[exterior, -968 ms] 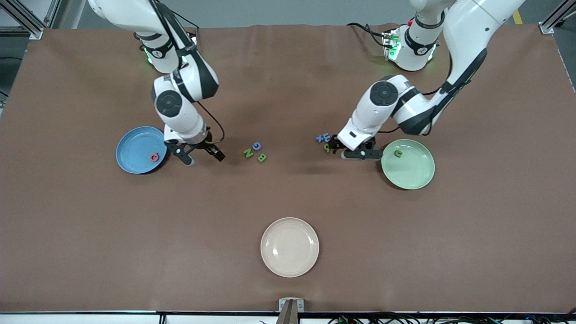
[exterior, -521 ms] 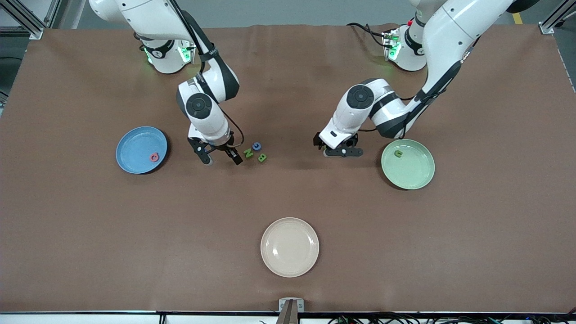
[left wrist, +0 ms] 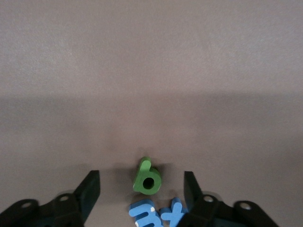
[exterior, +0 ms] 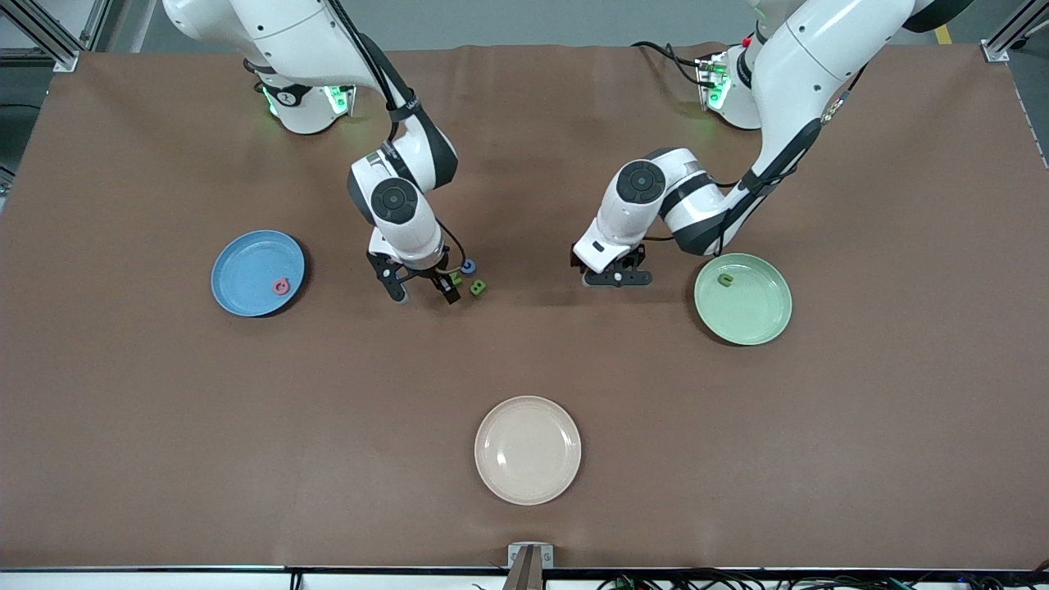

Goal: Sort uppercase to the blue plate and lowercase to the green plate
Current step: 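Grasp the green N with the right gripper while the left gripper reaches b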

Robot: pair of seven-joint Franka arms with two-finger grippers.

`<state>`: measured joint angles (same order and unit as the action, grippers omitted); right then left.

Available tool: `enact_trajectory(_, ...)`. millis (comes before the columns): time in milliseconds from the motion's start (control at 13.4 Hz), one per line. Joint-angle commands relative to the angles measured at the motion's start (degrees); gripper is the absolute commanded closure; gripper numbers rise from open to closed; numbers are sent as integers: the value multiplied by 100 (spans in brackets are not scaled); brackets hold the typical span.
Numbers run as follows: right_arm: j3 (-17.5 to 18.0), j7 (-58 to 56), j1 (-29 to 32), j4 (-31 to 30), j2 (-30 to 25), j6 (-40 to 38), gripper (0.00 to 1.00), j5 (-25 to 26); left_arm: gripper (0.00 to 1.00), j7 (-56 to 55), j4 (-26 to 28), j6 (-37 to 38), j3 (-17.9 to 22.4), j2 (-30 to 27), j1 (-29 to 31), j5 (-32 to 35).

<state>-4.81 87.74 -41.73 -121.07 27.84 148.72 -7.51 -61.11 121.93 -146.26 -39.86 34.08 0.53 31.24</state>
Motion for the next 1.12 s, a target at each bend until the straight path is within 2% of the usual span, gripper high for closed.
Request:
enact_trajectory(0,-64,155,-133,171,169,-45,10,-40,25,-86,-99,63,136,98,-201,84)
enact_trajectory(372,-55,155,-177,171,178,-97,22,-32,37,-86,-108,63,224,169,-299,84)
enact_trajectory(819,-55,305,-283,171,178,-106,27,-40,69,-86,-117,63,233,178,-299,84)
enact_trajectory(968,-55,305,-292,163,178,-106,34,-40,78,-86,-117,63,233,178,-290,84)
enact_trajectory(1042,-55,296,-292,163,178,-106,40,-40,82,-86,-117,63,233,178,-281,84)
